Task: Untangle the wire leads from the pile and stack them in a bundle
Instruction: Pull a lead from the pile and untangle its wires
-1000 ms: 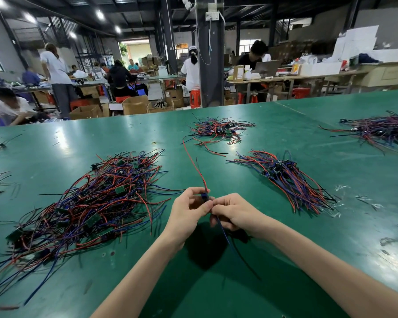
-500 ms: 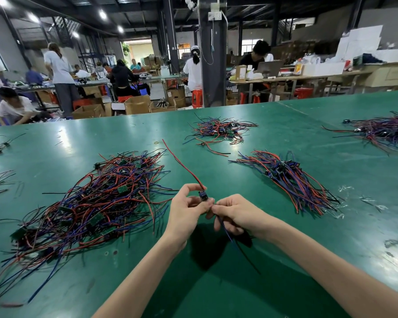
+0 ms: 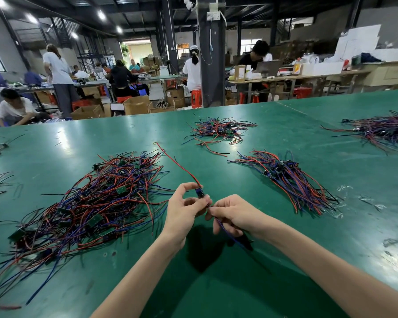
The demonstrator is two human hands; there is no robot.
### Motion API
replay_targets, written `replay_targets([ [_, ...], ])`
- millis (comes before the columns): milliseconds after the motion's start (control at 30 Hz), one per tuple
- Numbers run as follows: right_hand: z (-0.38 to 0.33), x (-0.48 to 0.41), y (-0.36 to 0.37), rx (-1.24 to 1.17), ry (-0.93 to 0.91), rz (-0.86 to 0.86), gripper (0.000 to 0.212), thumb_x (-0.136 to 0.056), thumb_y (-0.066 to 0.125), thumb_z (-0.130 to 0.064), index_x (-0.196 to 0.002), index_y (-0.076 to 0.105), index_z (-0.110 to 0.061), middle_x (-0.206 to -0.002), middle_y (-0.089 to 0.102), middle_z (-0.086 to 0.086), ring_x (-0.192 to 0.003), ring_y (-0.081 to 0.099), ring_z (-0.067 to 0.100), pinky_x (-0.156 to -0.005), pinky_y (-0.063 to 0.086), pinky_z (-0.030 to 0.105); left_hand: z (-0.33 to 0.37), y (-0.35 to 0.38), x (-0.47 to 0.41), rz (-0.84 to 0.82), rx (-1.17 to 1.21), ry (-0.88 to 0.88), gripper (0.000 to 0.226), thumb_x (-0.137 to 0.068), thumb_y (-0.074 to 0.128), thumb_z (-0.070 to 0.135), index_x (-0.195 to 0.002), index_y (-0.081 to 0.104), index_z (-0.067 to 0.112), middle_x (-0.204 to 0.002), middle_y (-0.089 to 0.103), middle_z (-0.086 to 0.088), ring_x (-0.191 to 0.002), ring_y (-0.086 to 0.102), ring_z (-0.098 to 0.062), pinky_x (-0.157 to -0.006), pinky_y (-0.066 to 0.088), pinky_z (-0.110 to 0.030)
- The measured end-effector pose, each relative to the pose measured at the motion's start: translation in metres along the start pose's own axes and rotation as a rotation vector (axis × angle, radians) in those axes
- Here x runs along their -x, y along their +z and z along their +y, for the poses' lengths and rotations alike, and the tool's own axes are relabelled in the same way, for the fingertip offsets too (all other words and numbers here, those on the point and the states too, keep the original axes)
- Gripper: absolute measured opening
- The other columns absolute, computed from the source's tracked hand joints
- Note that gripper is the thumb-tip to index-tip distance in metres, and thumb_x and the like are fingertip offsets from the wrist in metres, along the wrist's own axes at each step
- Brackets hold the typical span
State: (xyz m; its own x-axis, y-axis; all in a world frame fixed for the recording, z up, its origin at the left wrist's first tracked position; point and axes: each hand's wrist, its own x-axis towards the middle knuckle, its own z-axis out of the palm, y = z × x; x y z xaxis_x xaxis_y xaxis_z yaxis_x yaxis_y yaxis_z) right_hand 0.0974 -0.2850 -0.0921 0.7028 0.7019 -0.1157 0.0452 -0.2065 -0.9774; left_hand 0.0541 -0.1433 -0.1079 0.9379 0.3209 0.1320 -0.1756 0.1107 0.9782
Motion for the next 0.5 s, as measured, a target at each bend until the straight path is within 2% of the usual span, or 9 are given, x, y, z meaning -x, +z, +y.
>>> replay_targets([
  [200,0.001,-0.003,0.000,0.160,-0.029,0.102,0.024,-0.096,0.047,-0.007,-0.078,0.063,-0.006,-0.045,0.061,-0.001,-0.027,0.030,0.006,-0.036,0.023,0.021,0.001,0.001,0.002,0.037,-0.008,0.026,0.029,-0.081,0.069,-0.002,-0.096,0.058,0.020,-0.059,0.062,0.000,-0.070,0.061,-0.020,-0.073,0.051,-0.030],
  [400,-0.001,0.000,0.003,0.024,-0.058,0.026,0.017,-0.095,0.049,-0.003,-0.083,0.061,-0.003,-0.053,0.064,0.001,-0.026,0.036,0.005,-0.028,0.027,0.015,0.010,-0.001,0.001,0.093,0.028,0.071,0.030,-0.083,0.065,-0.007,-0.094,0.056,0.019,-0.061,0.067,0.001,-0.062,0.065,-0.006,-0.062,0.051,-0.017],
  [500,0.000,-0.001,0.002,0.053,-0.044,0.048,0.018,-0.093,0.050,-0.002,-0.082,0.064,-0.003,-0.054,0.063,0.006,-0.025,0.035,0.006,-0.028,0.026,0.015,0.012,-0.001,0.002,0.080,0.055,0.061,0.029,-0.083,0.064,-0.008,-0.094,0.055,0.017,-0.061,0.068,0.001,-0.063,0.065,-0.007,-0.061,0.052,-0.017],
])
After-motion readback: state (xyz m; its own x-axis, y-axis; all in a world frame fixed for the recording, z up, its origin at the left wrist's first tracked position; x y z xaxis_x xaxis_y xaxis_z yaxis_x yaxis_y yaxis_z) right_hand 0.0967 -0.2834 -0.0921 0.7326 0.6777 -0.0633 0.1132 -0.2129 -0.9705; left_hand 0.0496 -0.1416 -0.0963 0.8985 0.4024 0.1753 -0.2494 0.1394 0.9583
